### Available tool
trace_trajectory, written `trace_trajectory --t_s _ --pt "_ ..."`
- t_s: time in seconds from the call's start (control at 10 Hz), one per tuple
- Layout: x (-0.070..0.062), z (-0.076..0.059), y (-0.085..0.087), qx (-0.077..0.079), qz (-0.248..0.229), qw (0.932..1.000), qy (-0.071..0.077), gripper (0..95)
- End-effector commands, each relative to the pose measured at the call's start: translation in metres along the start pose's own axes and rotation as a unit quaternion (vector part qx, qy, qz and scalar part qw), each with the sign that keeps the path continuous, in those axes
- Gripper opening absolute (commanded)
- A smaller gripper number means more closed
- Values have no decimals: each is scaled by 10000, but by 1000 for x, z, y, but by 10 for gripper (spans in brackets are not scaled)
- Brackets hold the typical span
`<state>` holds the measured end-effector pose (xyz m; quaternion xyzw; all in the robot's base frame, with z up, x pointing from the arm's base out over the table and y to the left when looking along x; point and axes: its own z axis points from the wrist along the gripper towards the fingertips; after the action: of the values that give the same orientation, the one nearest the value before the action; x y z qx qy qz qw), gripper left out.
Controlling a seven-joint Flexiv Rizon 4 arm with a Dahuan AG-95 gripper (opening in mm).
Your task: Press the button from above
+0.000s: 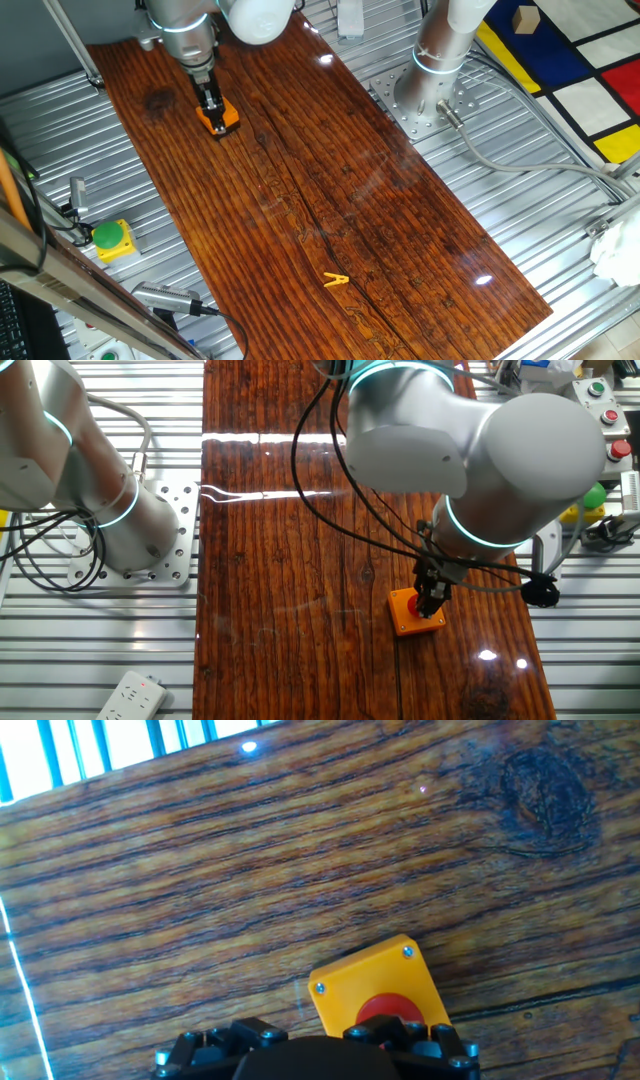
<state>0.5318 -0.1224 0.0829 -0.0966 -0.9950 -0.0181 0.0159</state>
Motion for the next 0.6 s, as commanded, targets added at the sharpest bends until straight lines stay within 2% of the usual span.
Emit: trace_trajectory --t_s 0.1,0.3,0.6 --pt "-1 9 1 1 4 10000 -3 760" --pt "-2 14 2 9 -9 10000 -22 760" --pt "-2 10 1 53 -68 10000 11 760"
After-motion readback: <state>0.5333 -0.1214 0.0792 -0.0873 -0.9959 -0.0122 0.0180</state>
